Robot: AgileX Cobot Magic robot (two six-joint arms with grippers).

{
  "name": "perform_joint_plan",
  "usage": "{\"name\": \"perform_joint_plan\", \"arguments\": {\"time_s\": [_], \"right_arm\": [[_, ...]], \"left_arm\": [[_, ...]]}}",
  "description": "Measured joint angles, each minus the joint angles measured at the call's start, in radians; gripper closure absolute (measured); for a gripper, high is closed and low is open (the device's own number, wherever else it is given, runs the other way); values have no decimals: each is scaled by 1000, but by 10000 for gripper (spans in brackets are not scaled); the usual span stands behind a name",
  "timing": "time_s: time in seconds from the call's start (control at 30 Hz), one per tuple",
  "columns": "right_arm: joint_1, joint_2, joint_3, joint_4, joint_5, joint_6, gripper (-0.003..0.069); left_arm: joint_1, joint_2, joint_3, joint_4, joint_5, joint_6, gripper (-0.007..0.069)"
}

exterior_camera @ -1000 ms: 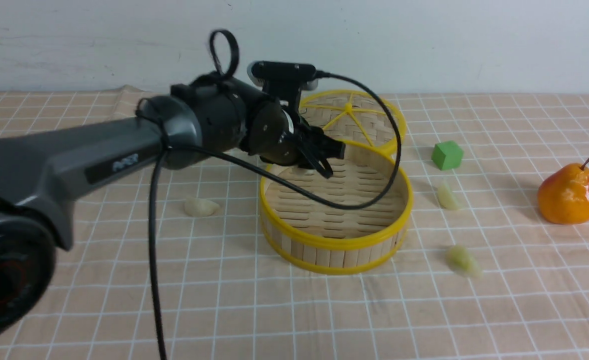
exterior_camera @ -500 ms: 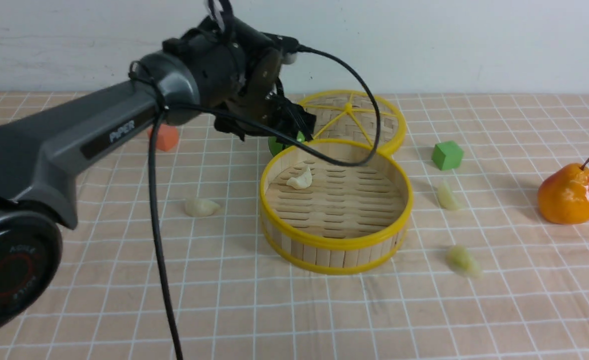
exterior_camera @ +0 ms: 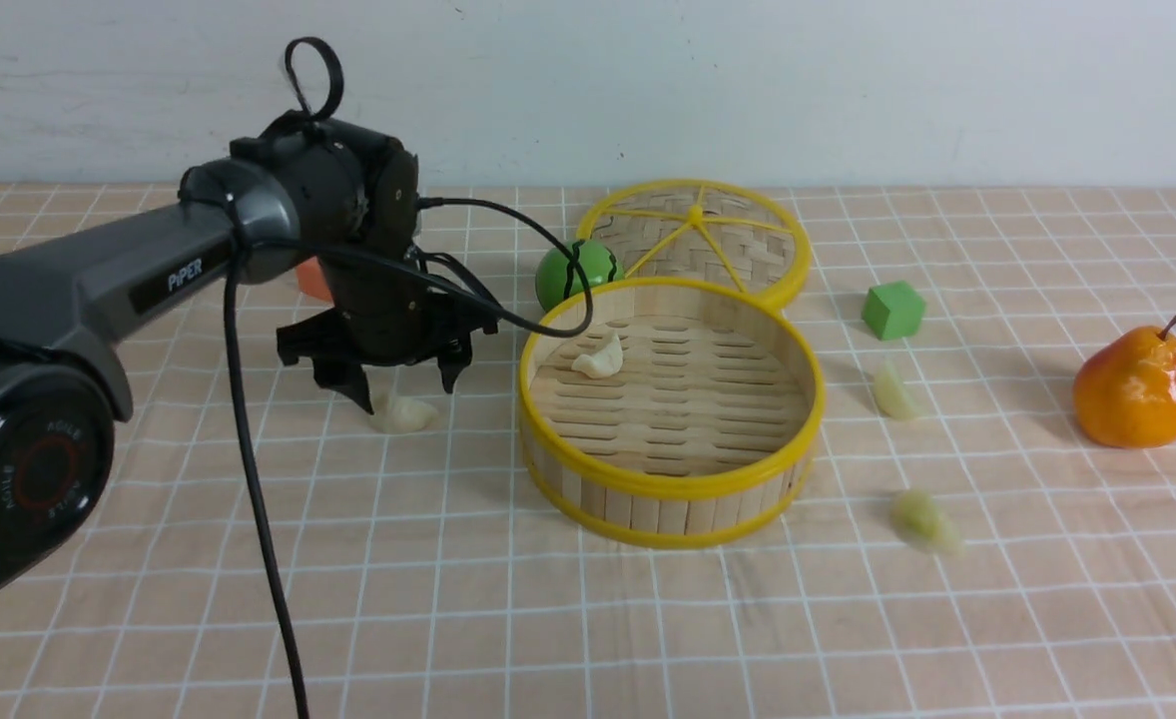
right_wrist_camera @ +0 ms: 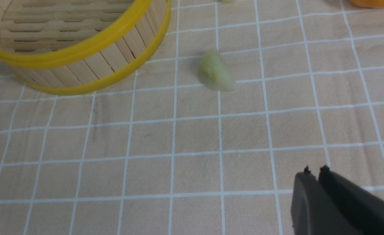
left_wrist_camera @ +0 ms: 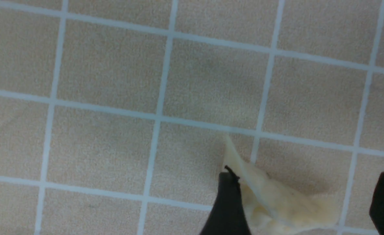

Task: Put the dumplings into the steamer on the table with the brown tablecloth.
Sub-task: 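Reach for and grasp a dumpling on the table with the left gripper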

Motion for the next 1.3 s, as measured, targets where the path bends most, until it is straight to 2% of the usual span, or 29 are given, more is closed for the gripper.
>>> {"name": "perform_joint_plan", "arguments": {"time_s": [0.13,0.3,0.4,0.43,0.47,0.5,0.53,0.57,0.83,0.97,1.03,1.13,1.3], "right_arm": [[0,0,0,0,0,0,617],[0,0,0,0,0,0,617],[0,0,0,0,-1,0,617],[0,0,0,0,-1,0,617],[0,0,0,0,-1,0,617],[0,0,0,0,-1,0,617],[0,0,0,0,-1,0,616],[0,0,0,0,-1,0,615],[0,0,0,0,-4,1,609],[0,0,0,0,-7,1,606],[0,0,0,0,-7,1,603],[0,0,0,0,-7,1,600],[0,0,0,0,-7,1,599]], "left_arm": [[0,24,0,0,30,-1,134],[0,28,-1,4,35,49,270],[0,26,-4,6,48,87,319],[0,26,-4,7,45,100,381],[0,26,-4,7,43,110,475],[0,26,-4,7,43,110,494],[0,25,-4,7,43,123,601],[0,22,-4,7,44,129,635],[-3,-83,-4,-5,28,206,638],[1,-113,-4,41,-63,237,637],[7,-97,-4,74,-92,267,613],[17,-55,-4,115,-110,364,485],[22,-9,-4,171,-152,429,245]]}}
